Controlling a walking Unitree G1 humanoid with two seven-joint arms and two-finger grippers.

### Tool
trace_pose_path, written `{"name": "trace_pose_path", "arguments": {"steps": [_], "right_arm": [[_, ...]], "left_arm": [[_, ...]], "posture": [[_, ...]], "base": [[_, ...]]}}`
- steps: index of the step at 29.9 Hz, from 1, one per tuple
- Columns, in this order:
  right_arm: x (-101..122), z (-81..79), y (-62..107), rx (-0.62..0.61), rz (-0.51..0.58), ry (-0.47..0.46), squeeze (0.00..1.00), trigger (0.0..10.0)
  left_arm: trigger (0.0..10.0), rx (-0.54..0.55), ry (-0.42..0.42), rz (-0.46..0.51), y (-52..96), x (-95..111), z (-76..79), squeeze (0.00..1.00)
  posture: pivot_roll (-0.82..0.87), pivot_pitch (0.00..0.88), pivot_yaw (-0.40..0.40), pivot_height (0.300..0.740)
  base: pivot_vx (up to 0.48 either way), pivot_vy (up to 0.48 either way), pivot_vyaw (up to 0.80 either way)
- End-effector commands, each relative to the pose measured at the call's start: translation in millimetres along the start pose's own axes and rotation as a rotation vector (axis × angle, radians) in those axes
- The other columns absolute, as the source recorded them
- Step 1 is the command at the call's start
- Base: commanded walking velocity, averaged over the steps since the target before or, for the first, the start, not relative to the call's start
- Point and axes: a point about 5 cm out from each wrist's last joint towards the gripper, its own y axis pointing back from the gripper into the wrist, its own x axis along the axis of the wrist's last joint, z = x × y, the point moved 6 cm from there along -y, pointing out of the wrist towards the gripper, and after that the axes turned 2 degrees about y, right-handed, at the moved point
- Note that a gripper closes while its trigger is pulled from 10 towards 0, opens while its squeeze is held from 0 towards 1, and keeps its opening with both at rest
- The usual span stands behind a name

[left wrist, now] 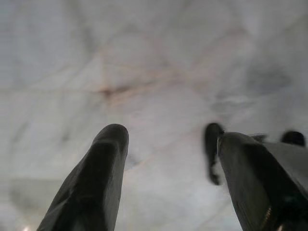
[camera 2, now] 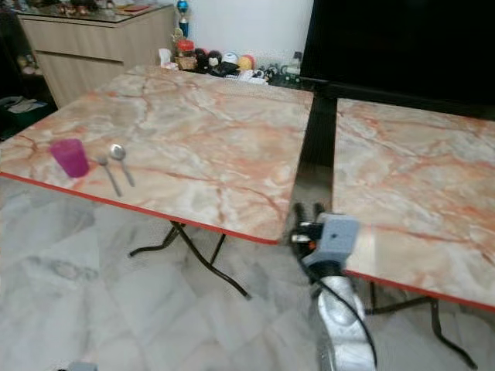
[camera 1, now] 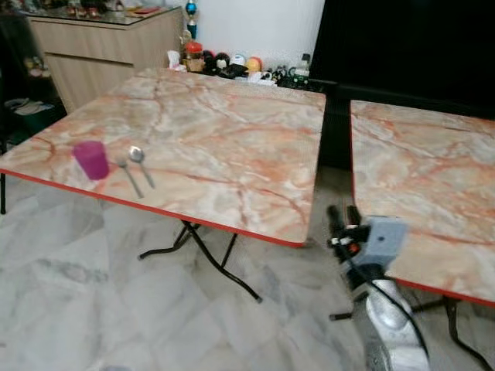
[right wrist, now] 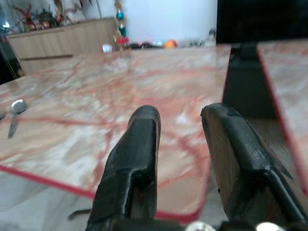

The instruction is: Setting the table

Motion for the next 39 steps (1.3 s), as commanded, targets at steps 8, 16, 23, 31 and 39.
{"name": "trace_pose_path", "arguments": {"steps": [8, 16, 23, 31, 39], "right_arm": [[-65.7, 53.4, 26.5, -0.198, -0.206, -0.041, 0.0, 10.0], [-144.0, 91.1, 75.0, -0.437, -0.475, -0.115, 0.0, 10.0], [-187.7, 87.2, 94.1, -0.398, -0.63, -0.126, 0.0, 10.0], [-231.9, 76.4, 136.0, -0.361, -0.86, -0.083, 0.0, 10.0], [-253.3, 77.4, 179.3, -0.436, -0.979, -0.108, 0.0, 10.0]], "left_arm": [[10.0, -0.002, 0.015, -0.044, 4.9, -16.0, -7.8, 0.0], [10.0, 0.018, 0.024, -0.06, 9.7, -24.2, -20.3, 0.0], [10.0, 0.016, 0.03, -0.066, 10.2, -27.2, -18.4, 0.0], [10.0, 0.022, 0.036, -0.07, 11.5, -30.1, -20.5, 0.0], [10.0, 0.027, 0.034, -0.073, 13.2, -33.0, -23.6, 0.0]], "posture": [[-0.05, 0.088, -0.007, 0.74], [-0.04, 0.089, -0.01, 0.74], [-0.04, 0.089, -0.005, 0.74], [-0.02, 0.09, 0.006, 0.74], [-0.01, 0.092, 0.01, 0.74]], "base": [[0.0, 0.48, 0.0], [0.0, 0.48, 0.0], [0.0, 0.48, 0.0], [0.0, 0.48, 0.0], [0.0, 0.24, 0.0]]}}
